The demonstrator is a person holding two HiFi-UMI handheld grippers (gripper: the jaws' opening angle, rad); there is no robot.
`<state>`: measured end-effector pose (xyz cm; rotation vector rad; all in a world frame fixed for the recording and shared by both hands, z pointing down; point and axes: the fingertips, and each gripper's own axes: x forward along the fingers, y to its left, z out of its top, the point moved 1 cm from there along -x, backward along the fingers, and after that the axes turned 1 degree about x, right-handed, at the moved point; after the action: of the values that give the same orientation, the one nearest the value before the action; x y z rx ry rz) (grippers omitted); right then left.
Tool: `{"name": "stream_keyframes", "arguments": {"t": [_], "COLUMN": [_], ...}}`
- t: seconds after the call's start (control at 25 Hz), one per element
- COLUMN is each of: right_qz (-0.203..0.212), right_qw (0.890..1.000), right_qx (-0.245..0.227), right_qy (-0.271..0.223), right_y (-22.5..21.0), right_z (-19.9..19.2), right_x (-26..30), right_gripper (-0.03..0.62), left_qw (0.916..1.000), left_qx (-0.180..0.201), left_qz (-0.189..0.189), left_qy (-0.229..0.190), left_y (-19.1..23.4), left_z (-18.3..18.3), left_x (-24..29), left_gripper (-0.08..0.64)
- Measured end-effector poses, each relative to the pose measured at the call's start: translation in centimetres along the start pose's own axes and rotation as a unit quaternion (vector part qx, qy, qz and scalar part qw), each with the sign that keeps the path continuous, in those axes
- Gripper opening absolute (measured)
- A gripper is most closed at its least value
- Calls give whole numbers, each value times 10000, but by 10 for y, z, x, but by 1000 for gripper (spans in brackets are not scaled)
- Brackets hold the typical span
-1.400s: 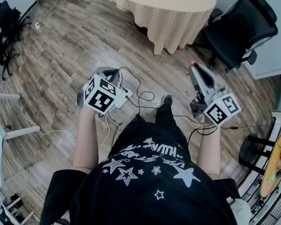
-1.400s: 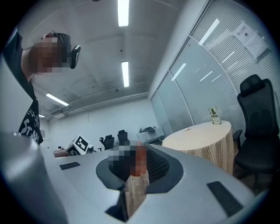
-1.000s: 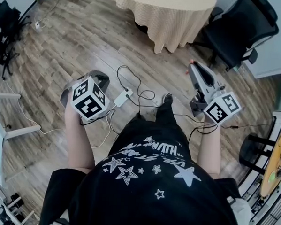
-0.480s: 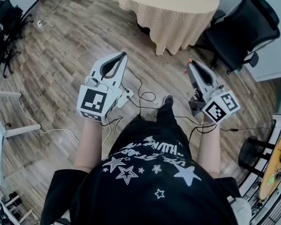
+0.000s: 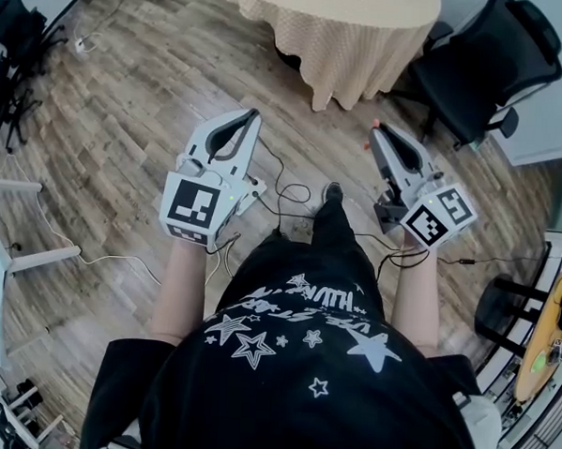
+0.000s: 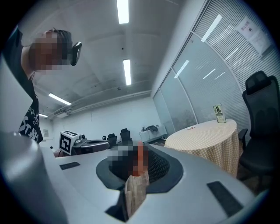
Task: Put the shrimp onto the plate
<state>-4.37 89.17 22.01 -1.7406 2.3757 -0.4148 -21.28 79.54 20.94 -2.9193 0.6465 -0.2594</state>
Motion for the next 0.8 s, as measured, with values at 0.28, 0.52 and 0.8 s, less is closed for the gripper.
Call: {"name": "stream_keyframes", "arguments": {"t": [0.28, 0.52, 0.8], "right_qz": [0, 223, 405], "right_qw": [9993, 9985, 9973], "right_qx": [348, 488, 594], "right_qy": [-113, -146, -170], "right_y": [-49, -107, -200], "right_z": [-3, 6, 31], "right_x": [7, 43, 78], "right_gripper": [58, 58, 58], "left_qw": [9998, 9992, 9984], "left_qx": [-51, -174, -235], "left_qz": [36, 107, 164], "left_qy": [171, 355, 495], "left_y": [1, 15, 30], "left_z": [-7, -11, -7], "left_x": [38, 95, 187], "left_gripper": [9, 9, 9]}}
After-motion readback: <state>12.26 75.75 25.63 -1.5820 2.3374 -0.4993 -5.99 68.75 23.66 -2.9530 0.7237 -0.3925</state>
